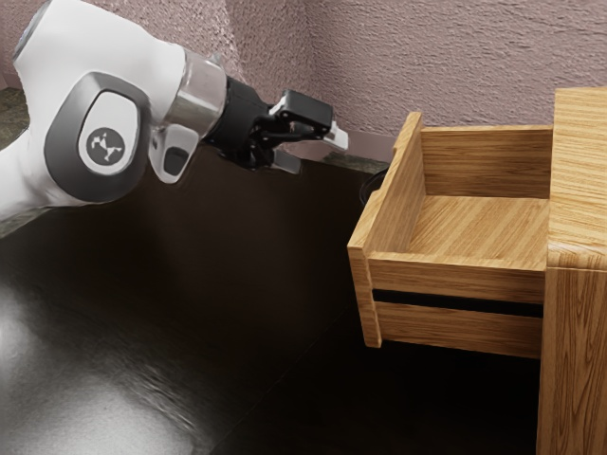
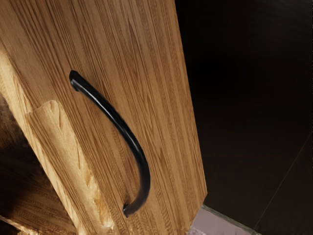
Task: Pull the drawer handle with one arm to open the drawer
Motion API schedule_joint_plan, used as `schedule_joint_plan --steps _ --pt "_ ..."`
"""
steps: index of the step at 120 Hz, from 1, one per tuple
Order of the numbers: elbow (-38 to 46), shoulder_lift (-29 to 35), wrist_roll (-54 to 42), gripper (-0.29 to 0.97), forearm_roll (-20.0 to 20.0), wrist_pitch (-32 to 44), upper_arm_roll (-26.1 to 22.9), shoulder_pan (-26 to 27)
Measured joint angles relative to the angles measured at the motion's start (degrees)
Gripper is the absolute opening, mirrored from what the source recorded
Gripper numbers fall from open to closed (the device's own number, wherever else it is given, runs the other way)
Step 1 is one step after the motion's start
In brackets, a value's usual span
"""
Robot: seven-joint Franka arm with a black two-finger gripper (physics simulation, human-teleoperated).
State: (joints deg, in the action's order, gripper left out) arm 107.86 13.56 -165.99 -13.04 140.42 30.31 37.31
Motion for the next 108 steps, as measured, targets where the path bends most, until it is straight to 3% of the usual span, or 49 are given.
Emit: schedule_joint_plan --steps 18,33,48,55,70,75,88,108 --pt "-9.9 0.1 3.1 0.68 4.6 -11.2 0.0 -0.7" --pt "-19.8 -2.9 9.8 0.68 10.7 -25.6 0.0 -2.2" --pt "-24.6 -4.5 20.8 0.68 15.8 -40.5 0.0 -4.3" --pt "-25.5 -3.8 27.0 0.68 17.2 -46.9 -2.8 -9.5" --pt "-26.5 -2.3 40.2 0.68 21.0 -58.6 -16.6 -27.5" --pt "-27.0 -2.1 44.2 0.68 21.8 -61.4 -19.8 -31.2" --pt "-28.7 -2.2 53.6 0.68 22.9 -66.8 -22.3 -34.0" --pt "-29.1 -2.0 65.1 0.68 23.6 -71.2 -21.7 -34.8"
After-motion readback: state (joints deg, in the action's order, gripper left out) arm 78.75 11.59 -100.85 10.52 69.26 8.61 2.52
